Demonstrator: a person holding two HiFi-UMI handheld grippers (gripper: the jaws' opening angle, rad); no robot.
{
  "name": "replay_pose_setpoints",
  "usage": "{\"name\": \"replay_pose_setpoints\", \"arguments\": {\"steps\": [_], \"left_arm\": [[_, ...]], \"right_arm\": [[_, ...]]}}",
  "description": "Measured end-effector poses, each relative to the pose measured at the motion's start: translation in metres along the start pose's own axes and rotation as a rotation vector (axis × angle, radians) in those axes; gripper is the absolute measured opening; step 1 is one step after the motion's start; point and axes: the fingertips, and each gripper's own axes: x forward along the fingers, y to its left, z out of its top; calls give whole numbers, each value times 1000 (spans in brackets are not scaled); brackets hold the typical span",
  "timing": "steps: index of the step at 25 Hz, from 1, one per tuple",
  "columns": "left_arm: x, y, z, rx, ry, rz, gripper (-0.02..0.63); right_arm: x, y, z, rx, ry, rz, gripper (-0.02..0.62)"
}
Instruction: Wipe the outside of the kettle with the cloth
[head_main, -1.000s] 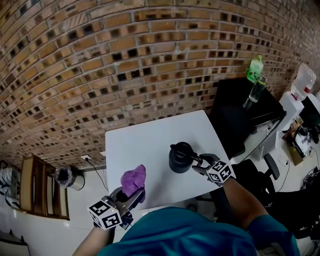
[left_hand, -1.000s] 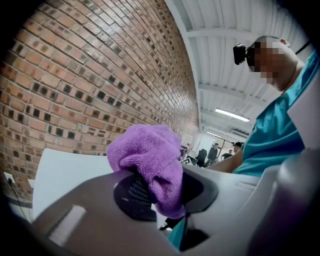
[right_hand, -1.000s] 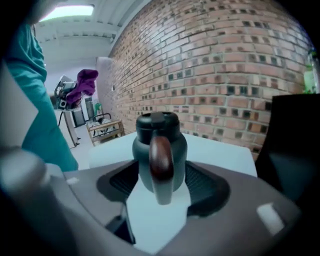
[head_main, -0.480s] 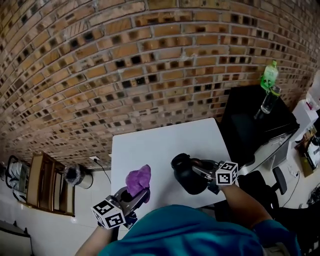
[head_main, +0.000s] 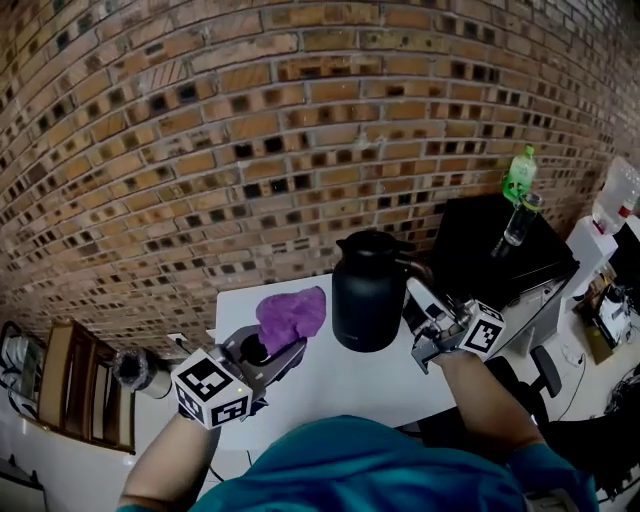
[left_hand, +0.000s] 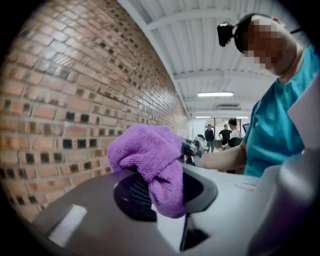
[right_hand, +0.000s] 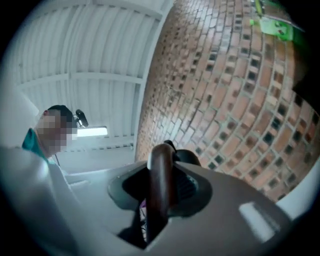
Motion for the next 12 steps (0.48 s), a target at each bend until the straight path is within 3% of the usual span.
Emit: {"name": "replay_pose_setpoints", "arguments": {"steps": [3, 6, 12], "left_arm": [[20, 9, 58, 251, 68, 32, 87], [35, 6, 86, 482, 185, 63, 87], [40, -4, 49, 798, 510, 81, 87]], "right_arm": [[29, 37, 40, -57, -45, 78, 91], [48, 71, 60, -102, -42, 141, 91], [52, 106, 75, -126, -59, 177, 91]]}}
